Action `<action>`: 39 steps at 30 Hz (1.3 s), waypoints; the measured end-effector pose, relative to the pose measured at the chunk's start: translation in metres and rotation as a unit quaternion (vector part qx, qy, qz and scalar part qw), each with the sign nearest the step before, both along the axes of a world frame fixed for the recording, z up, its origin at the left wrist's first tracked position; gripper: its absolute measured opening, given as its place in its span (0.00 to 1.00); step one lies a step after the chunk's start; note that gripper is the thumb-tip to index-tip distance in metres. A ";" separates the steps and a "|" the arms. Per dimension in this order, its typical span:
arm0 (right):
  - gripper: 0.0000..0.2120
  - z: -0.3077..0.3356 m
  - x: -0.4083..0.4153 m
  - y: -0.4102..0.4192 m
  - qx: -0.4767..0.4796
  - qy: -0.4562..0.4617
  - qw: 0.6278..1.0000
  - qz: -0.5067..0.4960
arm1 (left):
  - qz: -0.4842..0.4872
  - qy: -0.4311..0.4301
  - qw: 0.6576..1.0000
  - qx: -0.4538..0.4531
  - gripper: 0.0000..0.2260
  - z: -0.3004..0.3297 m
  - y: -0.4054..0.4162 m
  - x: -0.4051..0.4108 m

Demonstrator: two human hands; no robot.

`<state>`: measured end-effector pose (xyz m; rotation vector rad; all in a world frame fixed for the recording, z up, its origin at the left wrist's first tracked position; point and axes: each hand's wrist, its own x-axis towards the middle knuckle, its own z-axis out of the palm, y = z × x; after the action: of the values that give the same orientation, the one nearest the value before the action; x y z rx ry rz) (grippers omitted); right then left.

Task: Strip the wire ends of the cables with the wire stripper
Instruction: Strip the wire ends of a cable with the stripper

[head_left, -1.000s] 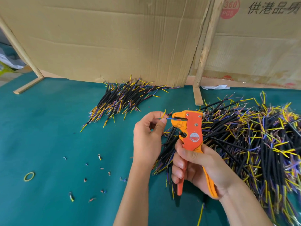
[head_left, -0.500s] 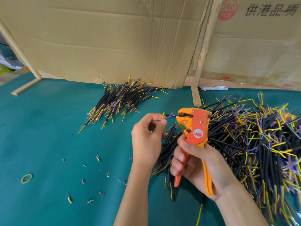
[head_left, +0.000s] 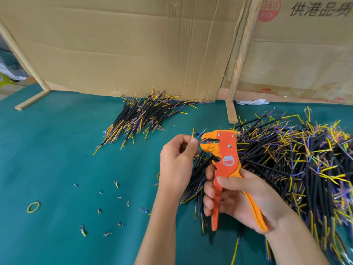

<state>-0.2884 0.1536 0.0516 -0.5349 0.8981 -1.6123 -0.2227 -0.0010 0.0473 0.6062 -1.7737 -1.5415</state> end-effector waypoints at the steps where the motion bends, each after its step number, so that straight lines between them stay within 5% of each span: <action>1: 0.19 0.000 0.000 0.001 0.000 0.001 1.000 0.003 | 0.000 -0.002 1.000 -0.003 0.10 0.000 0.000 0.000; 25: 0.12 -0.001 0.001 0.001 0.022 0.010 1.000 -0.016 | 0.023 0.001 0.994 -0.103 0.08 0.000 -0.005 0.003; 35: 0.28 0.000 0.014 -0.014 0.048 0.019 0.986 -0.159 | 0.000 -0.017 0.998 -0.064 0.06 -0.004 -0.012 0.006; 39: 0.14 0.000 0.009 -0.010 -0.007 -0.033 0.978 -0.207 | -0.043 -0.051 0.997 -0.048 0.14 -0.002 -0.007 0.006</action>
<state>-0.2792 0.1432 0.0521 -0.3123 0.9954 -2.0004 -0.2166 -0.0079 0.0451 0.5760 -1.9626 -1.4959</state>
